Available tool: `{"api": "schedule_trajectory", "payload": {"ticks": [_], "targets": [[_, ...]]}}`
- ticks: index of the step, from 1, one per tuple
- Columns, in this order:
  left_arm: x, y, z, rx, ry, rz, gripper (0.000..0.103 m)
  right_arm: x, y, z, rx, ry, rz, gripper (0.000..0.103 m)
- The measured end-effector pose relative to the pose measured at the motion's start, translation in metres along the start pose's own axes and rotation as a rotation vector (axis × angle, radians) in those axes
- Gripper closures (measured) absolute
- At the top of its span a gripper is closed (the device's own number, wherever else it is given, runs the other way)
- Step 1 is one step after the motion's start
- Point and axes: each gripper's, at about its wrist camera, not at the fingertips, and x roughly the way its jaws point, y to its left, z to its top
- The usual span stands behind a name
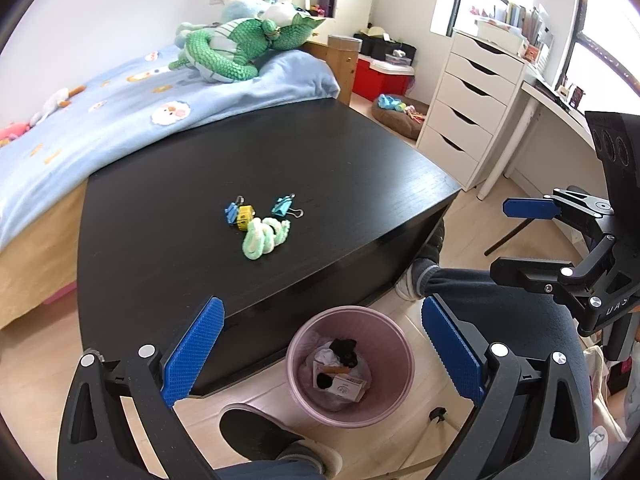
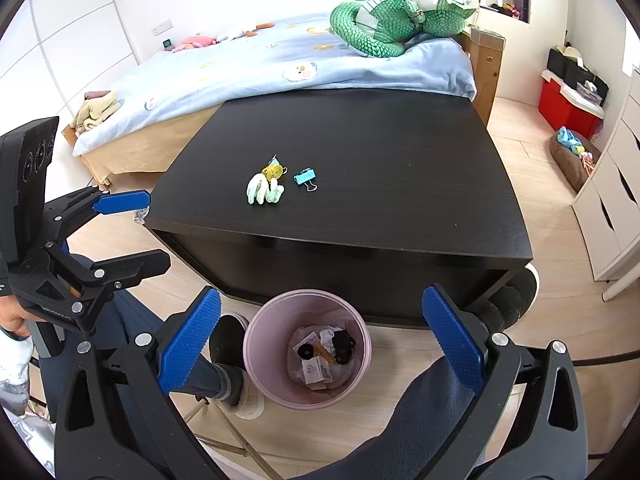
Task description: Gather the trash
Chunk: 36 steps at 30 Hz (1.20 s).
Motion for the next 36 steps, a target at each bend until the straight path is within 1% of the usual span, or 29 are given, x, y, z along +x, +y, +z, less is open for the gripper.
{"api": "schedule_trajectory", "payload": {"ticks": [6,13,14,18,21,24,27,29,30,36], "targets": [[-0.003,0.012,0.003,-0.028,-0.008,0.02,0.008,0.013,0.003,0.022,-0.033,0.002,0.002,0.004],[-0.007,0.025,0.008,-0.067,-0.023,0.017,0.008,0.04,0.014,0.066,-0.143,0.025,0.015,0.004],[-0.008,0.026,0.008,-0.071,-0.023,0.015,0.008,0.045,0.015,0.072,-0.159,0.032,0.023,0.004],[-0.01,0.029,0.01,-0.08,-0.028,0.016,0.008,0.065,0.021,0.098,-0.226,0.061,0.012,0.004],[-0.012,0.031,0.01,-0.084,-0.031,0.017,0.008,0.086,0.025,0.116,-0.267,0.1,0.022,0.004],[-0.012,0.032,0.01,-0.09,-0.029,0.013,0.008,0.105,0.027,0.132,-0.302,0.129,0.003,0.004],[-0.013,0.032,0.011,-0.088,-0.029,0.015,0.008,0.122,0.03,0.141,-0.335,0.159,0.004,0.004],[-0.012,0.033,0.012,-0.089,-0.027,0.017,0.008,0.137,0.031,0.145,-0.372,0.191,-0.012,0.004],[-0.013,0.034,0.012,-0.091,-0.028,0.017,0.008,0.143,0.032,0.146,-0.387,0.205,-0.011,0.005],[-0.014,0.037,0.013,-0.1,-0.034,0.019,0.008,0.179,0.033,0.146,-0.437,0.297,-0.008,0.022]]}}
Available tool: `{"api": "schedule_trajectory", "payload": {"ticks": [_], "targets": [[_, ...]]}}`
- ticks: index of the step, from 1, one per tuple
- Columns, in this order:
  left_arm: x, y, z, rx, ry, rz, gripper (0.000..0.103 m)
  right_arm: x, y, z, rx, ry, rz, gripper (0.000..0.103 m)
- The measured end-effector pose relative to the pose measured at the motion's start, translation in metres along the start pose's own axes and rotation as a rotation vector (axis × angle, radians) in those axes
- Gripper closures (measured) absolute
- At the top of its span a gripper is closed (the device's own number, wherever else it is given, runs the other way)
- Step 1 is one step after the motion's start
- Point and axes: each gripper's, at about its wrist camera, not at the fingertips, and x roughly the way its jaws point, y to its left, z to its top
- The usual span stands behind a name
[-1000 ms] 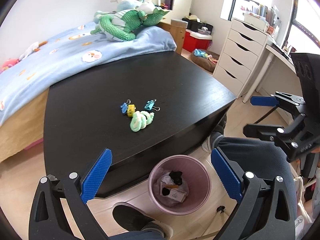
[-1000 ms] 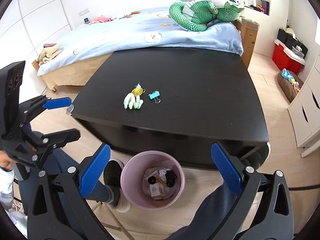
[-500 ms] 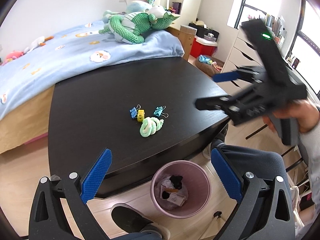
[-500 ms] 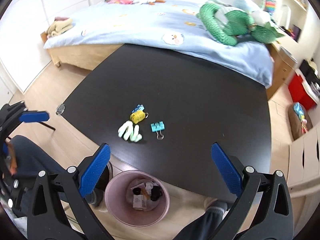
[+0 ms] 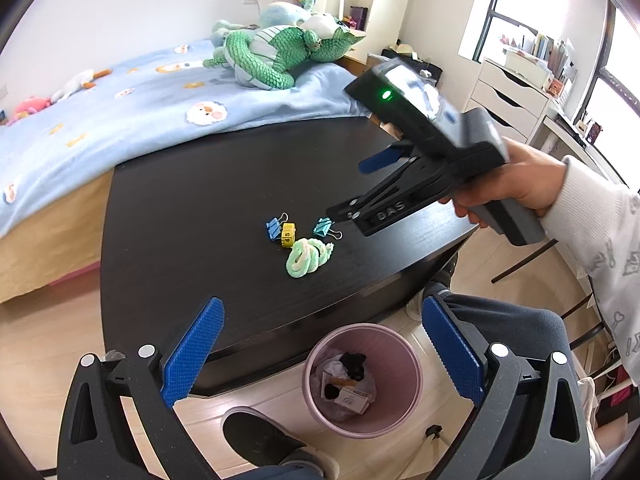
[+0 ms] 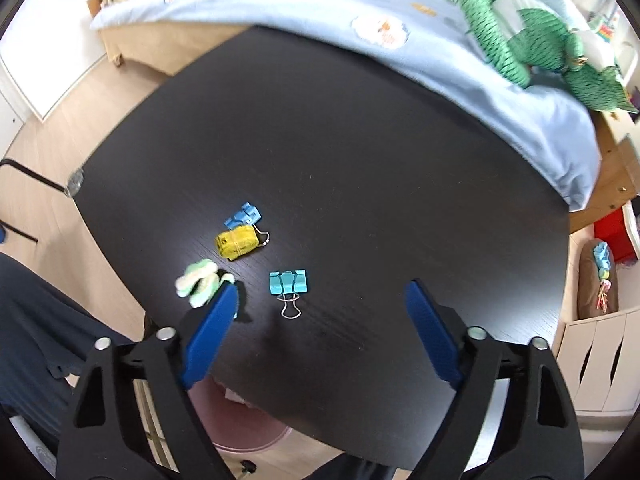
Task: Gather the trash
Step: 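Reach the right gripper to the teal binder clip and close on it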
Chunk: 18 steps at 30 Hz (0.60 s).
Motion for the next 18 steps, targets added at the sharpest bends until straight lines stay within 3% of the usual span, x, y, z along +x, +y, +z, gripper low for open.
{"api": "schedule_trajectory", "payload": {"ticks": [4,12,18], "targets": [[0.0,0.002,0.0,-0.004,0.001,0.002,0.008,0.013,-0.001,0.001,-0.005,0.029,0.019,0.035],[0.002,0.003,0.001,-0.015,0.007,0.0,0.008,0.032,0.003,0.005,-0.032,0.062,0.051,0.044],[0.005,0.005,0.001,-0.021,0.014,0.002,0.008,0.039,0.007,0.005,-0.059,0.075,0.056,0.058]]}}
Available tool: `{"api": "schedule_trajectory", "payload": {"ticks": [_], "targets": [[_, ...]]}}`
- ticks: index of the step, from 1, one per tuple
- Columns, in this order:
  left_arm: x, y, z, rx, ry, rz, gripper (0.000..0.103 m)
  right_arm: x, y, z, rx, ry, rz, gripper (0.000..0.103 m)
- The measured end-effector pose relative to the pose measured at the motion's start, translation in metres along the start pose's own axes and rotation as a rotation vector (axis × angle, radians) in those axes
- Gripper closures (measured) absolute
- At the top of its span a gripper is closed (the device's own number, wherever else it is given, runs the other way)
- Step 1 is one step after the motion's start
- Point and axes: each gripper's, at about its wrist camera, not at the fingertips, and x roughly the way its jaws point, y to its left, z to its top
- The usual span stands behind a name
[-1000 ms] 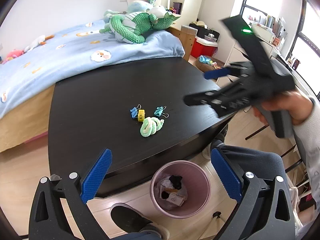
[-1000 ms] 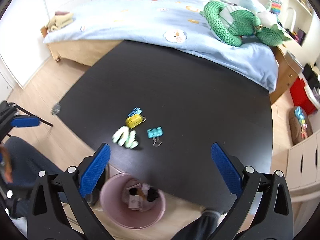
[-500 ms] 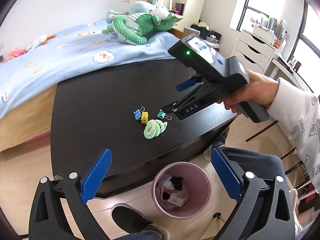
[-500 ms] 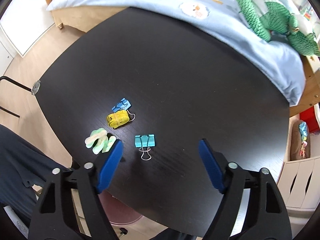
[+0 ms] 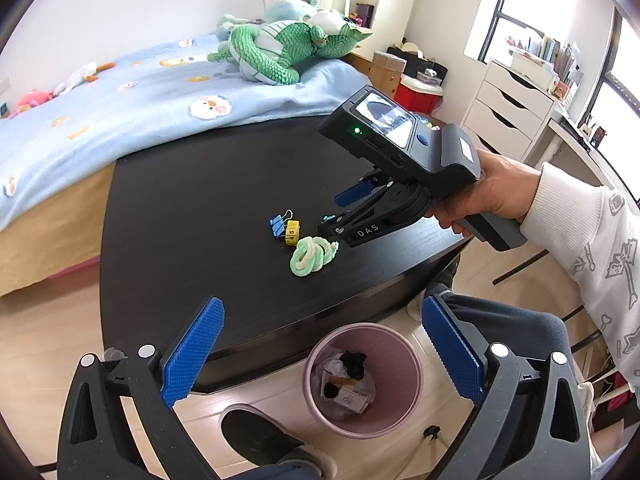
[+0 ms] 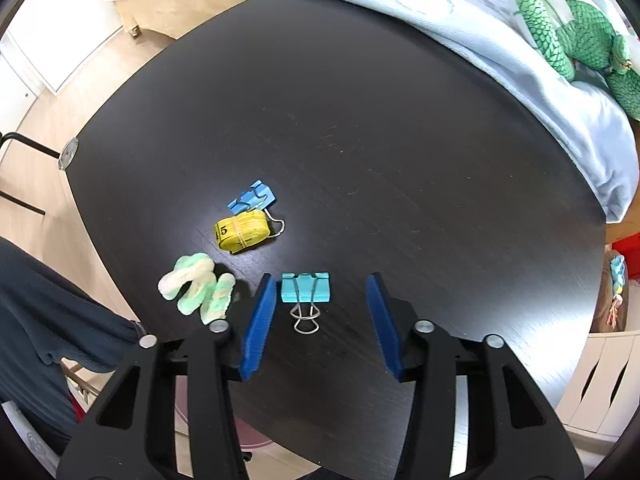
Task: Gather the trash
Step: 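Reach the right gripper to the teal binder clip and close on it, then lift the teal clip with the right gripper while the left gripper grasps the green coil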
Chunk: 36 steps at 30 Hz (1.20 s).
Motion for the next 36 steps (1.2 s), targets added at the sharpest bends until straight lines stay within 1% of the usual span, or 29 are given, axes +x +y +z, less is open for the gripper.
{"api": "schedule_trajectory", "payload": {"ticks": [2,5,6,8,11,13,19,27,32,36], "targets": [[0.001,0.001,0.0,-0.004,0.002,-0.002,0.008,0.001,0.0,0.0,-0.001,0.002,0.002,0.059],[0.003,0.001,-0.001,-0.007,0.006,-0.004,0.008,0.002,0.004,-0.001,-0.001,0.002,0.012,0.063],[0.003,0.001,-0.001,-0.009,0.008,-0.005,0.008,0.003,0.003,-0.001,0.002,0.003,0.013,0.066],[0.004,0.001,-0.001,-0.011,0.011,-0.007,0.008,0.003,0.004,-0.002,0.006,-0.003,0.014,0.066],[0.005,0.001,-0.001,-0.012,0.013,-0.009,0.008,0.003,0.004,-0.002,0.004,-0.004,0.029,0.072],[0.005,0.001,-0.001,-0.013,0.014,-0.011,0.008,0.003,0.004,-0.003,0.006,-0.001,0.033,0.079],[0.01,-0.002,0.0,-0.01,0.017,-0.018,0.008,0.002,0.003,-0.005,0.03,0.0,0.039,0.079],[0.021,-0.004,0.011,-0.002,0.033,-0.003,0.008,-0.024,-0.013,-0.014,0.142,-0.067,0.03,0.079],[0.036,-0.006,0.023,0.008,0.059,0.01,0.008,-0.04,-0.025,-0.029,0.212,-0.081,0.015,0.079],[0.055,-0.005,0.031,-0.001,0.099,0.023,0.008,-0.049,-0.032,-0.038,0.265,-0.091,0.001,0.079]]}}
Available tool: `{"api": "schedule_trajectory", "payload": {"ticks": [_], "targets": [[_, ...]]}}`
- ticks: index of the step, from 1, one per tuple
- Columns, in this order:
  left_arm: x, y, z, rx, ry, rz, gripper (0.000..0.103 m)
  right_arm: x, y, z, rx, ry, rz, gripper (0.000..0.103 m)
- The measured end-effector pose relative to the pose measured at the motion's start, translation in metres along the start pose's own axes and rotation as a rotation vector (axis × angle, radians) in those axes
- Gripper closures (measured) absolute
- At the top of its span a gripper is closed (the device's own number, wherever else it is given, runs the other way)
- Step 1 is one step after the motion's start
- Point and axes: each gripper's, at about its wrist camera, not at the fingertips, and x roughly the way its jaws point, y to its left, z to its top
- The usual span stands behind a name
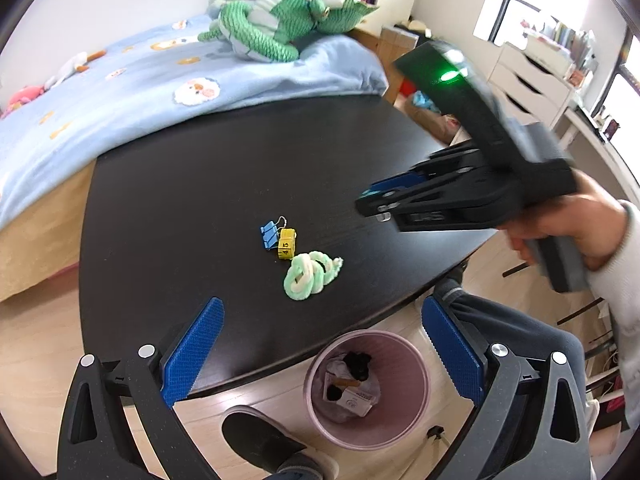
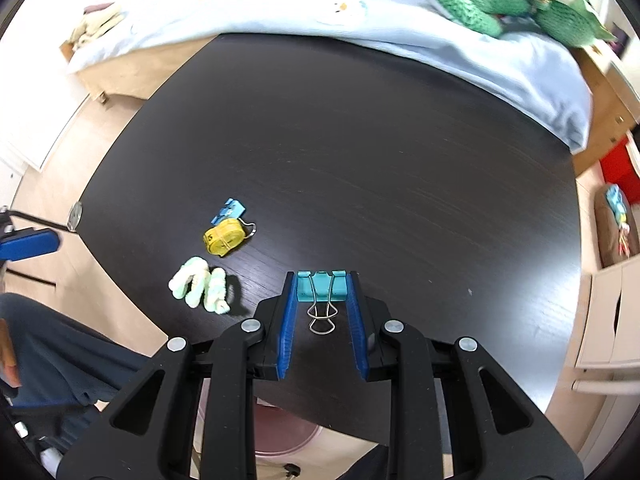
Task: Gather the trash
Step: 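Lift the teal clip with the right gripper while the left gripper grasps the green coil, then carry the teal clip over the wastebasket and open the right gripper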
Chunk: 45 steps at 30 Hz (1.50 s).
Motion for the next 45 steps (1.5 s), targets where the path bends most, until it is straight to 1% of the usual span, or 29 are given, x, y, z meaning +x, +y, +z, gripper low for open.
{"api": "schedule_trajectory", "payload": {"ticks": [9,14,17,19,20,22,23,24,26,27,29,30,33,40,45], "targets": [[0.053,0.003,0.018,-0.059,0.103,0.065,0.008,-0.011,-0.009,-0.011,0.032,-0.011,-0.02,0.079],[0.078,0.006,0.019,-0.104,0.138,0.118,0.008,-0.013,-0.014,-0.016,0.039,-0.013,-0.023,0.079],[0.086,0.007,0.018,-0.119,0.144,0.131,0.008,-0.014,-0.014,-0.017,0.042,-0.014,-0.021,0.079],[0.089,0.008,0.017,-0.124,0.143,0.13,0.016,-0.013,-0.015,-0.018,0.042,-0.014,-0.02,0.079],[0.091,0.008,0.016,-0.125,0.147,0.131,0.023,-0.013,-0.015,-0.018,0.043,-0.016,-0.019,0.079],[0.091,0.01,0.015,-0.131,0.147,0.128,0.029,-0.012,-0.015,-0.018,0.044,-0.017,-0.017,0.079],[0.091,0.011,0.014,-0.131,0.147,0.125,0.038,-0.012,-0.014,-0.018,0.044,-0.017,-0.015,0.079],[0.09,0.012,0.013,-0.132,0.144,0.121,0.048,-0.011,-0.014,-0.019,0.044,-0.017,-0.014,0.079],[0.087,0.014,0.013,-0.129,0.139,0.114,0.058,-0.011,-0.015,-0.019,0.044,-0.017,-0.013,0.079],[0.086,0.014,0.012,-0.125,0.135,0.105,0.059,-0.01,-0.014,-0.019,0.045,-0.017,-0.012,0.079],[0.084,0.014,0.011,-0.113,0.132,0.095,0.069,-0.009,-0.014,-0.019,0.046,-0.017,-0.012,0.079],[0.083,0.015,0.011,-0.111,0.13,0.091,0.071,-0.009,-0.014,-0.019,0.047,-0.018,-0.012,0.079],[0.079,0.014,0.01,-0.091,0.13,0.08,0.077,-0.009,-0.013,-0.021,0.048,-0.024,-0.014,0.079],[0.06,0.008,0.01,-0.05,0.101,0.055,0.077,-0.018,-0.01,-0.028,0.056,-0.055,-0.016,0.079],[0.043,0.002,0.01,-0.006,0.064,0.05,0.077,-0.03,-0.005,-0.042,0.062,-0.087,-0.025,0.079]]}}
